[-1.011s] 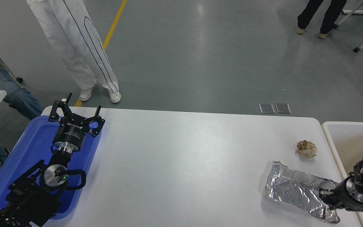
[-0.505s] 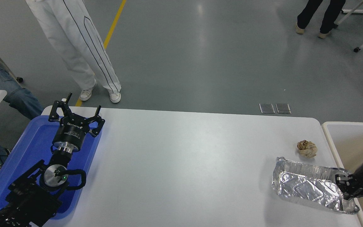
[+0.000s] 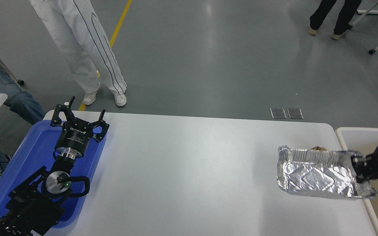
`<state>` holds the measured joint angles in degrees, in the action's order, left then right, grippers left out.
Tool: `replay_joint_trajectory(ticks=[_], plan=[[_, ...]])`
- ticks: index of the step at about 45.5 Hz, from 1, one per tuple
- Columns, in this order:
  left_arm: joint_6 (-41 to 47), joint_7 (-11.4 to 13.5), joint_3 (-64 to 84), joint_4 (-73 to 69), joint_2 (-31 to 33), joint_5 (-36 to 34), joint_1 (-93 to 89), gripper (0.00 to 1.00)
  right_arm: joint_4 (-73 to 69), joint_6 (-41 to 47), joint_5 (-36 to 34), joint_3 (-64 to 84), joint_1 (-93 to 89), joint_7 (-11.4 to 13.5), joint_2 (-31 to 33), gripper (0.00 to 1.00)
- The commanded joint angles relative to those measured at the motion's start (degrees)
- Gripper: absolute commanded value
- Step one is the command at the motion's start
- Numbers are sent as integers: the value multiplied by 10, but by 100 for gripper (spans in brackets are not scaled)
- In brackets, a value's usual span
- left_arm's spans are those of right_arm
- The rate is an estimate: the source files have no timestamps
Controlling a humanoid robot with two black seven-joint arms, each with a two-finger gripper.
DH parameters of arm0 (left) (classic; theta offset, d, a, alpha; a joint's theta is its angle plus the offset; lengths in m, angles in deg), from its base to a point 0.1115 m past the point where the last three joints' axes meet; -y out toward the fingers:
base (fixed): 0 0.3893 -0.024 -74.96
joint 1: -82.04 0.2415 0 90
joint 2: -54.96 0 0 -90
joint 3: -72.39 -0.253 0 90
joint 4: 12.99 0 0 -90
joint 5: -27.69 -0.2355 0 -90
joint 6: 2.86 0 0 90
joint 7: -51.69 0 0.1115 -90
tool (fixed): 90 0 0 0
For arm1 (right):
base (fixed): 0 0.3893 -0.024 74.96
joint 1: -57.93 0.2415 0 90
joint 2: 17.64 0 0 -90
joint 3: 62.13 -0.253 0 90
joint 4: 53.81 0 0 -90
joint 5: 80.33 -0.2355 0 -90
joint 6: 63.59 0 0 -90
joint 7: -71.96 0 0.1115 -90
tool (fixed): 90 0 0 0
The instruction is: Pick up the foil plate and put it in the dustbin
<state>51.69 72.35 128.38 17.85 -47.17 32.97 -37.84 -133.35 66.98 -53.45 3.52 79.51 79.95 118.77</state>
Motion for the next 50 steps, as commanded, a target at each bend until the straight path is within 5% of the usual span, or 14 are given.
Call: replay_joint_trajectory(ticks=[1, 50], plan=[[0, 0, 0, 0, 0, 0, 0, 100, -21, 40, 0, 53, 96, 0, -11, 0], [0, 0, 0, -1, 0, 0, 0, 100, -40, 44, -9, 135, 289, -1, -39, 0]])
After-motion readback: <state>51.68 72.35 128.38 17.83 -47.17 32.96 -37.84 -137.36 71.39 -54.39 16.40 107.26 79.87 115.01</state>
